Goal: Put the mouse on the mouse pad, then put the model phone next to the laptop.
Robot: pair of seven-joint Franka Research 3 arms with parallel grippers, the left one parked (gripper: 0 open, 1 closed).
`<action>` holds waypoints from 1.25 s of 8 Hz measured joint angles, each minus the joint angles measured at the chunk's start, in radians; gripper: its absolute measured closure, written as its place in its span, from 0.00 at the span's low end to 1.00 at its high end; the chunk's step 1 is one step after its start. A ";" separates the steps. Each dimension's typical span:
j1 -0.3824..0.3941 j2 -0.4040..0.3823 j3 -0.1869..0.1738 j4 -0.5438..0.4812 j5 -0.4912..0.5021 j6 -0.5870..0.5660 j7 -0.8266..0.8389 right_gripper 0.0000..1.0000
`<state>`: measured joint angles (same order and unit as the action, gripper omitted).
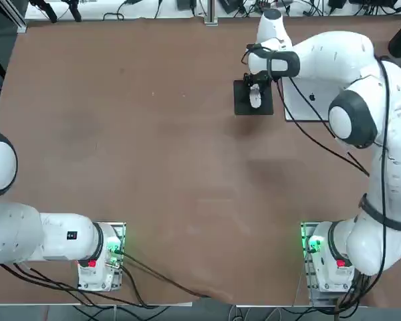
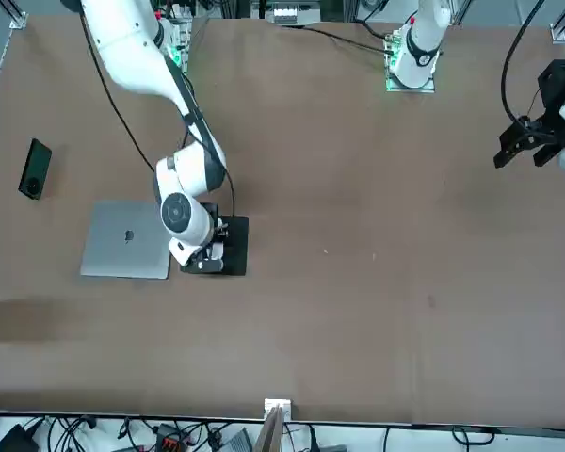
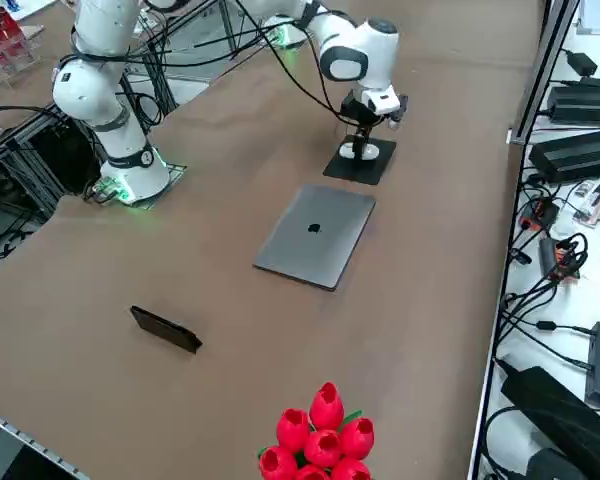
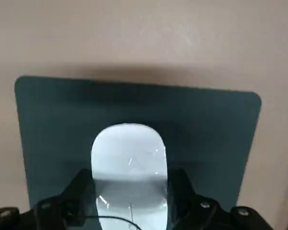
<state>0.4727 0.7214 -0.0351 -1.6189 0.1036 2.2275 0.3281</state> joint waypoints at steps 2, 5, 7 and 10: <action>-0.001 0.019 0.000 0.037 0.000 -0.001 0.000 0.20; -0.001 0.019 0.000 0.047 0.000 -0.003 0.000 0.00; -0.002 0.017 -0.001 0.056 0.000 -0.009 0.000 0.00; -0.057 -0.094 -0.010 0.109 0.000 -0.221 0.001 0.00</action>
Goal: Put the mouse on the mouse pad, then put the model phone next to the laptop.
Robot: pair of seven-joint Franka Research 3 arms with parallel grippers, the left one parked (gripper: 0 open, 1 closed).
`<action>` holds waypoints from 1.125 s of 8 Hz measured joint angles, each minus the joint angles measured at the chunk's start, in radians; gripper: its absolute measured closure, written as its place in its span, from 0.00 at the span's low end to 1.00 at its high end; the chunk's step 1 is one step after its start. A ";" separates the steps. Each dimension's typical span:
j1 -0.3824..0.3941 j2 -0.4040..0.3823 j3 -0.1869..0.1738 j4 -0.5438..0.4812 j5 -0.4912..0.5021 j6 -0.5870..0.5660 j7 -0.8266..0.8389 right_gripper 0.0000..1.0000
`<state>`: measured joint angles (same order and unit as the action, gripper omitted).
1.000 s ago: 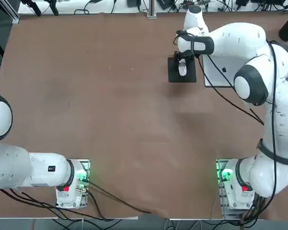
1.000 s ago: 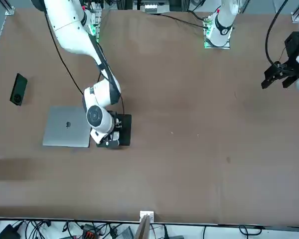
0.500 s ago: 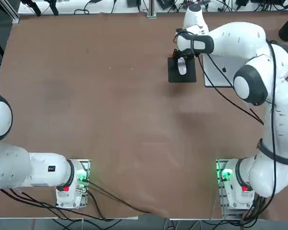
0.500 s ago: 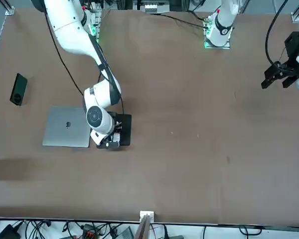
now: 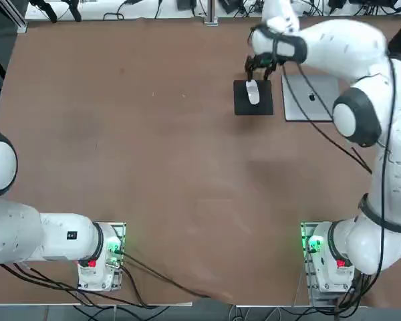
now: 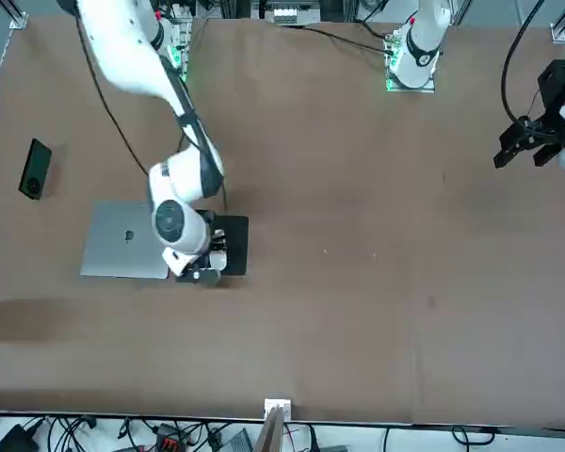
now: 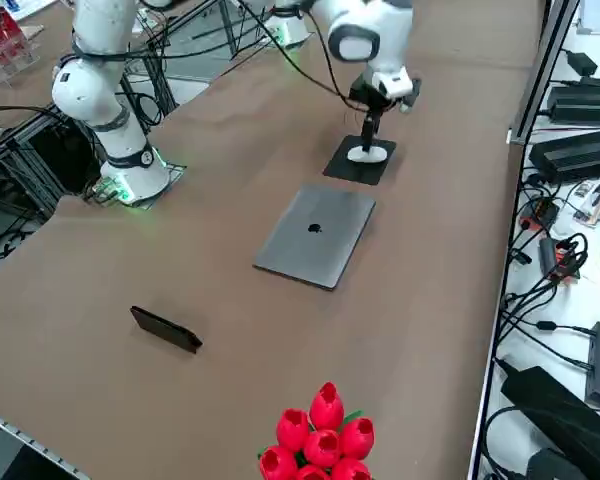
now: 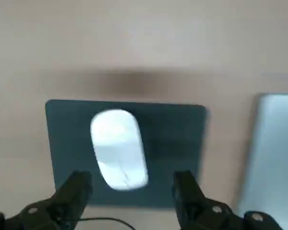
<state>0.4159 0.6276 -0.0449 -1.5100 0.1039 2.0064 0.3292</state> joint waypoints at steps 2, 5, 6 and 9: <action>-0.118 -0.160 -0.007 0.013 -0.002 -0.253 -0.001 0.00; -0.388 -0.268 -0.020 -0.008 -0.065 -0.454 -0.065 0.00; -0.478 -0.257 -0.022 -0.021 -0.132 -0.453 -0.151 0.00; -0.704 -0.207 -0.024 -0.065 -0.236 -0.393 -0.488 0.00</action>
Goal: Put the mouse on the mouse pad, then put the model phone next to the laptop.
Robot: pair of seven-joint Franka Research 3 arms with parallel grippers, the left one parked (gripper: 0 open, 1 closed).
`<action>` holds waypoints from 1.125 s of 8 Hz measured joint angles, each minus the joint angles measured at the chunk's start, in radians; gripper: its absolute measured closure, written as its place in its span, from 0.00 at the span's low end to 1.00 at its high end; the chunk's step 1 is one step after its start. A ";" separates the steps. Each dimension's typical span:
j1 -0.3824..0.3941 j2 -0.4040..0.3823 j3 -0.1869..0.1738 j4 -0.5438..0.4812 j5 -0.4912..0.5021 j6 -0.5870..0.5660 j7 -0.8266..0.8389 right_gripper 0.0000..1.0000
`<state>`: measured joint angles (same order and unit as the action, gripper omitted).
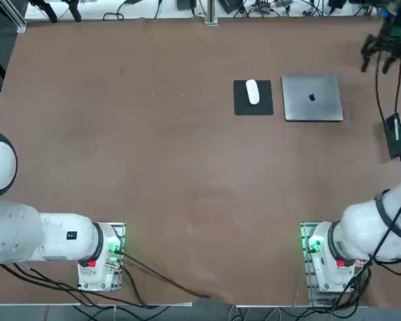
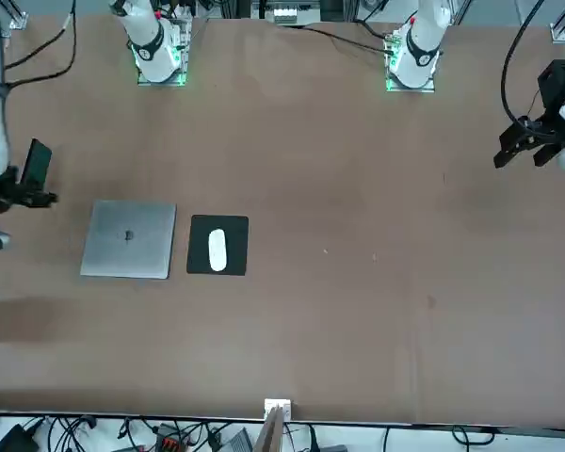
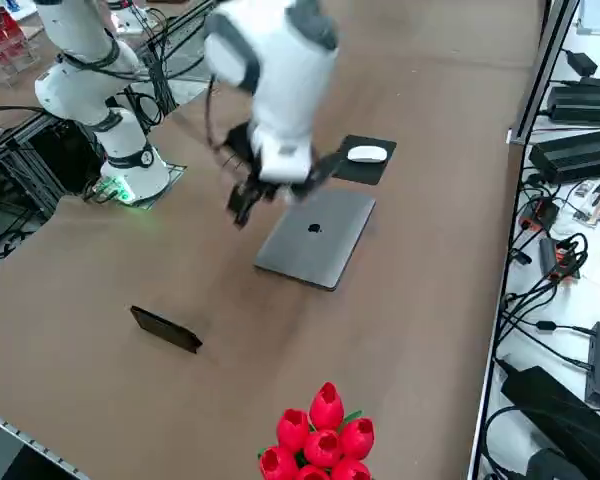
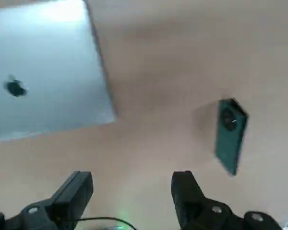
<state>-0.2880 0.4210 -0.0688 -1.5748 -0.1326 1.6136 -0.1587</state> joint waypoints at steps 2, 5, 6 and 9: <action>-0.170 -0.008 -0.002 -0.102 -0.007 0.158 -0.199 0.00; -0.378 -0.031 -0.001 -0.298 -0.007 0.437 -0.382 0.00; -0.400 -0.034 0.001 -0.362 -0.007 0.517 -0.388 0.00; -0.424 -0.036 0.004 -0.473 -0.007 0.652 -0.397 0.00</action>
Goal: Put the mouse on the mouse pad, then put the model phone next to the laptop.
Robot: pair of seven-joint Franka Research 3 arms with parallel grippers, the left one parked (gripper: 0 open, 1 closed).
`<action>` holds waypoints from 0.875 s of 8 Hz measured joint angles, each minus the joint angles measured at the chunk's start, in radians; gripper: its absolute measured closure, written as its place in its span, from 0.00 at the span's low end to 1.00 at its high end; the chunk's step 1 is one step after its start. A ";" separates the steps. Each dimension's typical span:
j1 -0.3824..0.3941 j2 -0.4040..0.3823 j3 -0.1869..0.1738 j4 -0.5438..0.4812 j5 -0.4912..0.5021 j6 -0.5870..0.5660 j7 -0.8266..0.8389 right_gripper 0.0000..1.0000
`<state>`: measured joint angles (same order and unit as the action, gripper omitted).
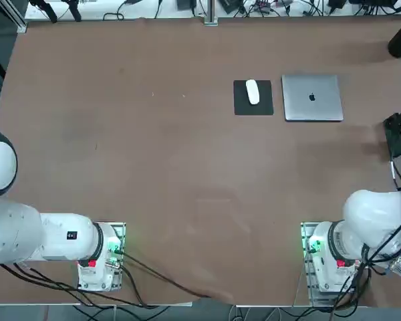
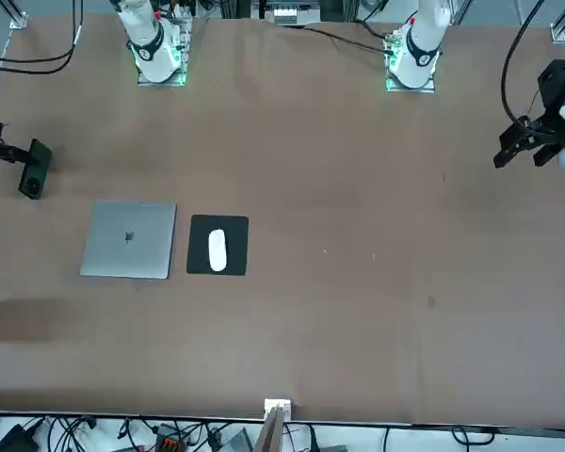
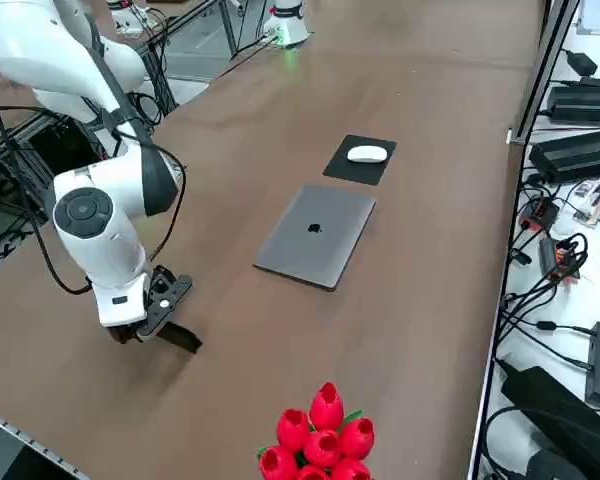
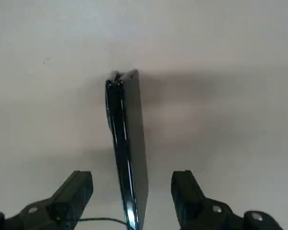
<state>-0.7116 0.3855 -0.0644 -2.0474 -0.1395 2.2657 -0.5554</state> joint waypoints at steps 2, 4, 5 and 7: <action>-0.006 0.001 0.003 -0.008 0.000 0.015 -0.003 0.02; -0.006 0.018 0.007 -0.011 0.000 0.015 -0.004 0.06; -0.007 0.033 0.007 -0.011 0.000 0.018 -0.004 0.08; -0.007 0.052 0.007 -0.011 0.000 0.029 -0.004 0.34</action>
<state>-0.7188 0.4372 -0.0572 -2.0585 -0.1395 2.2942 -0.5593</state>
